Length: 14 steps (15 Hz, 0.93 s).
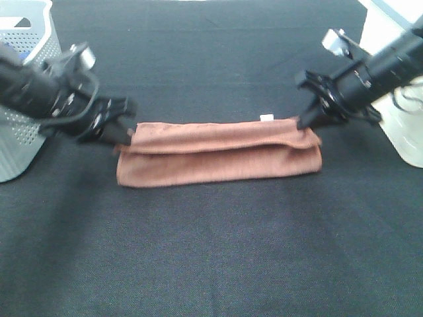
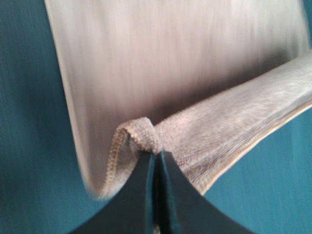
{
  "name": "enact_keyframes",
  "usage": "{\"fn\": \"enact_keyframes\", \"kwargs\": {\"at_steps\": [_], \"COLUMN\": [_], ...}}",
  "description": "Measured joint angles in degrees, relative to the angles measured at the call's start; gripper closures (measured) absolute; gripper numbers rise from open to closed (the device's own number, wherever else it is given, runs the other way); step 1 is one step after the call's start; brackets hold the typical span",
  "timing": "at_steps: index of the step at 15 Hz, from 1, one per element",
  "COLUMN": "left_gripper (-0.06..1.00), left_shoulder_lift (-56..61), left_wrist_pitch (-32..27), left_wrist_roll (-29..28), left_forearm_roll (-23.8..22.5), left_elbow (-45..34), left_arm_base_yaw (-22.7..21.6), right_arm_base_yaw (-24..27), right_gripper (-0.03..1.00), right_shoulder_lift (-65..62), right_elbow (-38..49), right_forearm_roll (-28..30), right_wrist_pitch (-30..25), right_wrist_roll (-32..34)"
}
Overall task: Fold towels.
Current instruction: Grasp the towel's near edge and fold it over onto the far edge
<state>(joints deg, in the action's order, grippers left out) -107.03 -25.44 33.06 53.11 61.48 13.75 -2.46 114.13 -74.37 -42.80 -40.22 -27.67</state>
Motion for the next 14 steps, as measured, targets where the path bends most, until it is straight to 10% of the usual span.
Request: {"fn": "enact_keyframes", "kwargs": {"at_steps": [9, 13, 14], "left_gripper": [0.94, 0.75, 0.45], "left_shoulder_lift": [-14.50, -17.07, -17.07], "left_wrist_pitch": [4.41, 4.30, 4.18], "left_wrist_roll": [0.00, 0.00, 0.00], "left_forearm_roll": [-0.57, -0.57, -0.80], "left_elbow": [16.27, 18.28, 18.45], "left_arm_base_yaw": [0.00, 0.00, 0.00], "right_arm_base_yaw": [0.00, 0.00, 0.00], "right_gripper": [0.92, 0.55, 0.30], "right_shoulder_lift": [14.61, 15.64, 15.64], "right_elbow": [-17.48, -17.59, -17.59], "right_forearm_roll": [2.01, 2.64, 2.69], "right_wrist_pitch": [0.86, 1.72, 1.55], "right_wrist_roll": [0.80, 0.86, 1.38]}}
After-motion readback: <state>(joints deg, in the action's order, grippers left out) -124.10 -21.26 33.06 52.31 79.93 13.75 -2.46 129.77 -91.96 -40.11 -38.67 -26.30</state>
